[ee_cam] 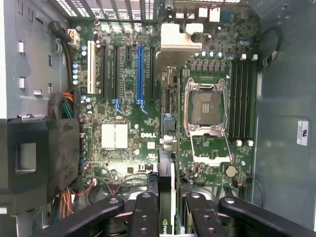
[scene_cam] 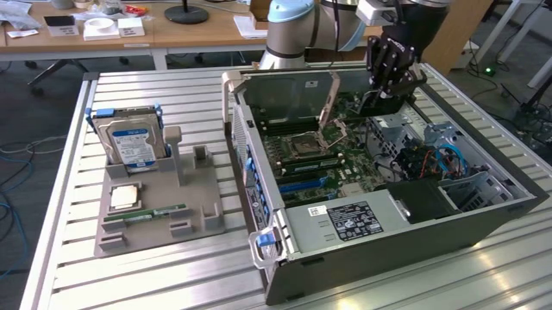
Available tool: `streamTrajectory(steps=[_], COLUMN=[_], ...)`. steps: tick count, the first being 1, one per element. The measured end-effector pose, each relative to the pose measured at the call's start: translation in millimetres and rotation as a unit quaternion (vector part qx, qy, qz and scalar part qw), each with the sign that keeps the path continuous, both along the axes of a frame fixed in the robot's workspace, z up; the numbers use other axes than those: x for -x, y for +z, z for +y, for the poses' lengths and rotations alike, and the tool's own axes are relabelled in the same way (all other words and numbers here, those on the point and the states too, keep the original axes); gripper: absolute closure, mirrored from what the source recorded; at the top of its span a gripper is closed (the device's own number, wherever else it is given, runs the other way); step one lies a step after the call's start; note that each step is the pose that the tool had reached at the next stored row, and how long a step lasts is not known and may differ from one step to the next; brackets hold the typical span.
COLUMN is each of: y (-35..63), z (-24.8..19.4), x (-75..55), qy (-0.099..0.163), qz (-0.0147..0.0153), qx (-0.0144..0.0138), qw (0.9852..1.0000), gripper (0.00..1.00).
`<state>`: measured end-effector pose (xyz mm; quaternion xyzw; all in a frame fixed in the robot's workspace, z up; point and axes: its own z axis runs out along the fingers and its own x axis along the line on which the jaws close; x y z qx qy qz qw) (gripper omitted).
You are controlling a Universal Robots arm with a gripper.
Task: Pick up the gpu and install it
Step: 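Insert the gpu into the slot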
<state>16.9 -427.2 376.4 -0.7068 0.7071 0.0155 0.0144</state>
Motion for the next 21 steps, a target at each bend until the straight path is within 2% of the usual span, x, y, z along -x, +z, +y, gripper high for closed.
streamTrajectory(steps=[9,21], y=[-5.3,-7.4], z=[-0.4,-7.1], x=[8.7,14.0], qy=[0.000,0.000], qz=[0.0000,0.0000], qx=[0.0000,-0.0001], qw=[1.0000,1.0000], gripper=[0.74,0.74])
